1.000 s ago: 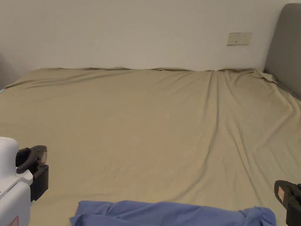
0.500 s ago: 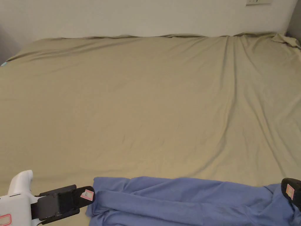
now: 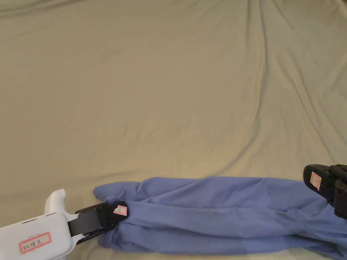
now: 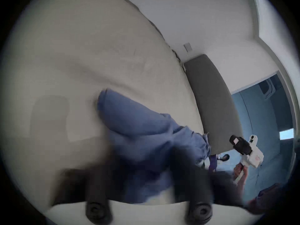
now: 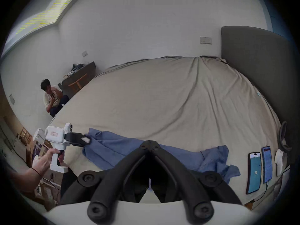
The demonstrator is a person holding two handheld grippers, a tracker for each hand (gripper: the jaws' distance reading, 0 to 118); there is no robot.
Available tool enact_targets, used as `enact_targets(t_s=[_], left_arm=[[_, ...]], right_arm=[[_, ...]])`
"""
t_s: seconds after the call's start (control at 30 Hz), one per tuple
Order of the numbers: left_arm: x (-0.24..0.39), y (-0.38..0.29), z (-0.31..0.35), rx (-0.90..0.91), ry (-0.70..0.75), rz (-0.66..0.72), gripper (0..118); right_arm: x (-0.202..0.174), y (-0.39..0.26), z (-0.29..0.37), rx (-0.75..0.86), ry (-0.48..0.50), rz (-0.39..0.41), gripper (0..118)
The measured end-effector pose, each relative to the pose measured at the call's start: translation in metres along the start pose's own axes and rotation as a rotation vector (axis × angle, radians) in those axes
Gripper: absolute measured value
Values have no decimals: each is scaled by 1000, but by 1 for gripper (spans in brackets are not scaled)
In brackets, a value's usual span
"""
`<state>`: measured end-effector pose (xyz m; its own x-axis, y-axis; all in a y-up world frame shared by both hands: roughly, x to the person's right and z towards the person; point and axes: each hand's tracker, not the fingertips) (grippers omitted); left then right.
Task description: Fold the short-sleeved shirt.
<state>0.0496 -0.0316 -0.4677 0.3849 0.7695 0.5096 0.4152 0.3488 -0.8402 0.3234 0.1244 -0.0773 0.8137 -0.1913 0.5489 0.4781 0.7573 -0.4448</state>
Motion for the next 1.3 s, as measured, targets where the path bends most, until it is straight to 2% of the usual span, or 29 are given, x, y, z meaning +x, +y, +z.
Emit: enact_targets(t_s=[0.03,0.1,0.23,0.43,0.53,0.6,0.67,0.73,0.8,0.9,1.03,1.07,1.13,1.17,1.3], left_arm=[[-4,-4,-9,-1,-3,44,10],[-8,-10,-6,-7,-48,33,10],[-30,-14,43,126,-80,136,10],[-42,-16,134,286,192,127,10],[-16,-10,136,260,369,-30,10],[27,-9,122,241,503,-165,10],[87,-12,85,195,683,-348,10],[134,-26,45,114,764,-584,10],[178,-37,-2,-13,699,-656,10],[211,-62,-74,-147,579,-764,10],[226,-80,-138,-328,480,-773,11],[226,-78,-145,-342,472,-730,23],[219,-69,-145,-350,436,-628,68],[218,-64,-135,-346,397,-571,79],[235,-43,-41,-179,265,-413,79]], right_arm=[[-1,0,-1,-2,4,-1,3],[-2,-2,1,-10,12,7,3],[2,-5,5,-14,-2,11,3],[8,-4,15,19,-6,12,3],[14,-5,20,33,-11,5,3],[21,-7,28,49,-21,-10,3],[27,-9,36,61,-25,-20,3],[35,-12,43,69,-36,-29,3],[45,-16,50,75,-41,-45,3],[61,-22,58,85,-51,-71,3],[82,-31,68,94,-77,-115,3],[88,-33,71,94,-85,-127,3],[98,-37,74,95,-96,-152,3],[101,-39,75,96,-95,-160,3],[108,-40,74,99,-95,-178,3]])
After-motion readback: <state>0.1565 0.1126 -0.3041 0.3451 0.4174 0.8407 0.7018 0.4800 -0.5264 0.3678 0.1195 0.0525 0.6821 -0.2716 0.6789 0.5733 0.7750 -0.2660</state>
